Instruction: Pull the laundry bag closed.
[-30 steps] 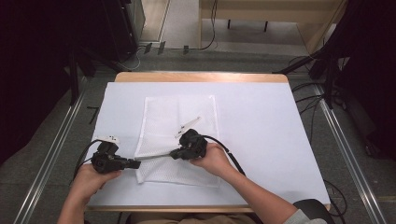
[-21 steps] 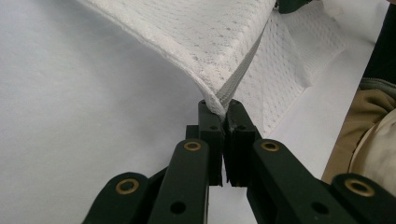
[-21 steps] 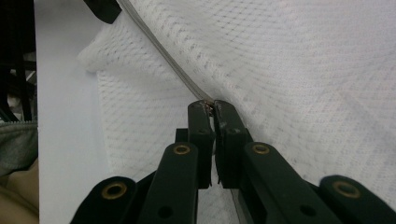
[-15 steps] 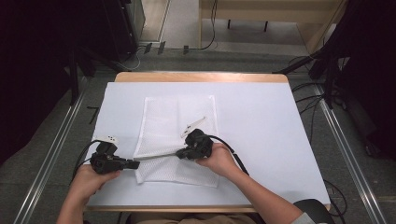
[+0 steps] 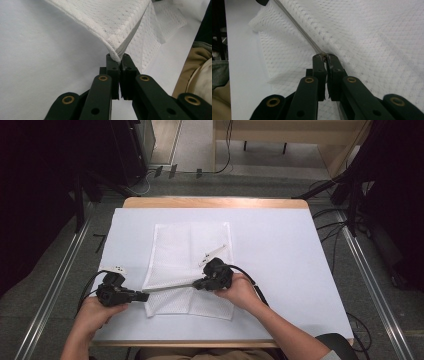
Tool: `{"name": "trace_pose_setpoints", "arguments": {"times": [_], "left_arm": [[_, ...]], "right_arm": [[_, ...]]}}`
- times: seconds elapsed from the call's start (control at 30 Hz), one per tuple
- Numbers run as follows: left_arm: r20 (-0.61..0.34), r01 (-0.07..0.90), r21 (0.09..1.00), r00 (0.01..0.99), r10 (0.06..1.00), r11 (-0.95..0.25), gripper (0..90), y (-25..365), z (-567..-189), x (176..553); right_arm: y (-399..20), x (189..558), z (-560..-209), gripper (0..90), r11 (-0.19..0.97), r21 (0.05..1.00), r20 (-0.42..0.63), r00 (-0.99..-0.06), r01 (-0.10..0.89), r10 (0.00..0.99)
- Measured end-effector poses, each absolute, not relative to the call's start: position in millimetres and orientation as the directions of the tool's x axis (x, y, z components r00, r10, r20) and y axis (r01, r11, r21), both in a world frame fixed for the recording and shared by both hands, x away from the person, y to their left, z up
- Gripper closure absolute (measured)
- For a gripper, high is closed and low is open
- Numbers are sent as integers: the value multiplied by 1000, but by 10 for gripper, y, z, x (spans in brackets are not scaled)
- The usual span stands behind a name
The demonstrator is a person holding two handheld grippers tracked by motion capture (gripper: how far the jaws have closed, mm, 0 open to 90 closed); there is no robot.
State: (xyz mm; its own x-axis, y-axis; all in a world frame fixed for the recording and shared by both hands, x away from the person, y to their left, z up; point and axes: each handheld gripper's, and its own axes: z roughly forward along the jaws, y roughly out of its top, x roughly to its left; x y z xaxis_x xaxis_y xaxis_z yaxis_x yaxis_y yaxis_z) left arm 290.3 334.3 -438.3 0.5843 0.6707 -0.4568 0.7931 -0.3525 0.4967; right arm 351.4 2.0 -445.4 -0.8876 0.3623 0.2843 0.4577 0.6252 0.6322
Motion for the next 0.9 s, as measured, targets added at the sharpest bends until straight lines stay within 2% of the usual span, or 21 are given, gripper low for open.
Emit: {"name": "trace_pose_setpoints", "arguments": {"times": [0.9], "left_arm": [[-465,792,496,588,662,-356,882,3349,-4387,2890]], "right_arm": [[-203,3494,-4460,883,618,624,293,-876,478,382]]}}
